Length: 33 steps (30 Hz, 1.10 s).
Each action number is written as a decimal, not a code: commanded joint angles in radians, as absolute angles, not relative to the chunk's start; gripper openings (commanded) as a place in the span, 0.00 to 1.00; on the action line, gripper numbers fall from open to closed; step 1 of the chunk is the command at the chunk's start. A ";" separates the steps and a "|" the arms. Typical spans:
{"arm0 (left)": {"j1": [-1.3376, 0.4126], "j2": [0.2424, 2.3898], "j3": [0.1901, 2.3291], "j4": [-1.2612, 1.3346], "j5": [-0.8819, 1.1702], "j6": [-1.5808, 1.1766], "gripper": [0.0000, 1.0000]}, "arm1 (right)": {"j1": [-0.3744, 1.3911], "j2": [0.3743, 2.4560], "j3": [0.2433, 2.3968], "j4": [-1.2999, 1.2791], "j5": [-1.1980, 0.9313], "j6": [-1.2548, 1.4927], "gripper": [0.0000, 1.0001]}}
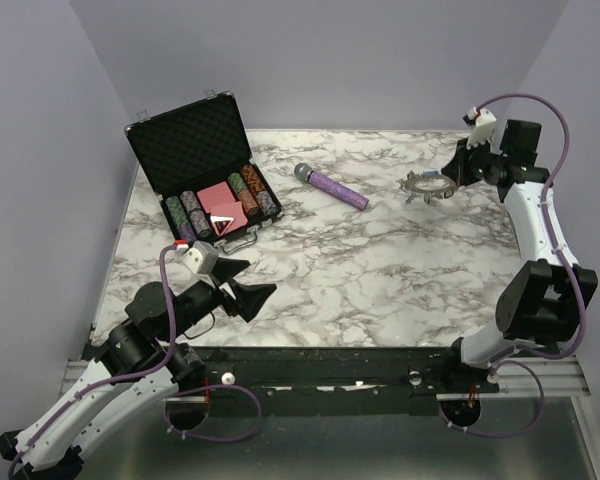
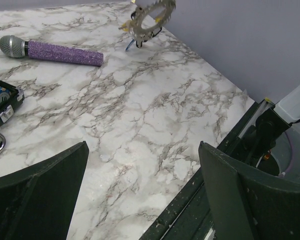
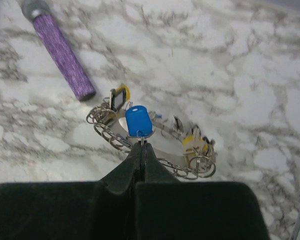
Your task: Put the keys on the keyring
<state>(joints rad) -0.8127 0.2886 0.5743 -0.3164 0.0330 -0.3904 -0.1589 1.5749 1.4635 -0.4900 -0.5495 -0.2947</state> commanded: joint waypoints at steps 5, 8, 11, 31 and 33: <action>-0.807 0.278 0.543 -0.290 0.011 -0.407 0.99 | -0.376 1.519 1.082 -0.563 -0.709 -0.608 0.08; -0.808 0.298 0.545 -0.273 0.028 -0.405 0.99 | -0.439 1.474 0.997 -0.624 -0.733 -0.690 0.12; -0.807 0.322 0.540 -0.247 0.038 -0.400 0.99 | -0.475 1.441 0.960 -0.666 -0.724 -0.741 0.15; -0.194 0.598 0.798 -0.282 0.423 -0.468 0.99 | -0.545 1.204 1.144 -0.769 -1.187 -0.413 1.00; -0.105 0.607 0.831 -0.320 0.449 -0.471 0.99 | -0.545 1.160 1.131 -0.646 -1.166 -0.229 1.00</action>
<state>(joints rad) -0.2863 0.5854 0.7742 -0.3119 0.2276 -0.3794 -0.5404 1.2304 1.1282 -0.8406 -1.0798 -0.5621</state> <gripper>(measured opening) 0.988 0.994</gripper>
